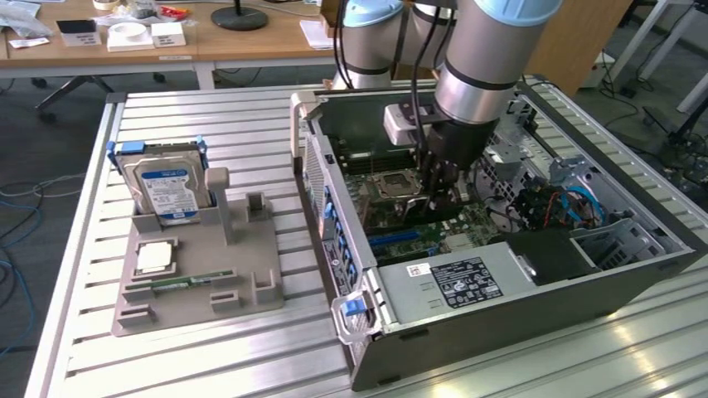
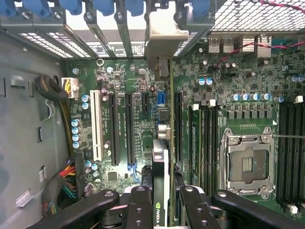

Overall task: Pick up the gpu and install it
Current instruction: 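Insert the gpu into the slot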

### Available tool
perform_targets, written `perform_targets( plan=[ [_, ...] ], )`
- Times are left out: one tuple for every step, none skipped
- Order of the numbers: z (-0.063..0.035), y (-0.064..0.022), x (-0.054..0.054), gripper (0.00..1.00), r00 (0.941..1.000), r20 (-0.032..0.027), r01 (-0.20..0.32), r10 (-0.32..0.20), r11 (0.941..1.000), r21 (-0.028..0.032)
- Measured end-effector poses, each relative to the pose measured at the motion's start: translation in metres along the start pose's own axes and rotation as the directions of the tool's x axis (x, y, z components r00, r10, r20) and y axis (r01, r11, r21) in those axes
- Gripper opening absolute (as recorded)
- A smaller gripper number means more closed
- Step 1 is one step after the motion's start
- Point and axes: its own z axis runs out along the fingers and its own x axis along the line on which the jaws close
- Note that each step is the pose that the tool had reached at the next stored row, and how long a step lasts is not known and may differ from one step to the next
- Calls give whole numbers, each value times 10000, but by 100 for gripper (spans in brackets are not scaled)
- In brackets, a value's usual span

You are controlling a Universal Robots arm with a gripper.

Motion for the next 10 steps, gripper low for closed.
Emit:
perform_targets(
  plan=[
    [3,9,1,27,10000,-1,3,-3,10000,-1],
    [7,15,1,27,10000,-2,7,-7,10000,-1],
    [11,23,2,27,10000,-1,10,-10,10000,-1],
    [15,29,3,27,10000,-1,13,-13,10000,-1],
    [19,35,3,27,10000,0,16,-16,10000,-1],
    [22,38,3,27,10000,-1,18,-18,10000,-2],
    [24,38,3,27,10000,-2,19,-19,10000,-2],
    [27,38,4,27,10000,-2,20,-20,10000,-2],
    [30,39,4,27,10000,0,19,-19,10000,-1],
    [38,41,4,27,10000,3,18,-18,10000,0]
  ],
)
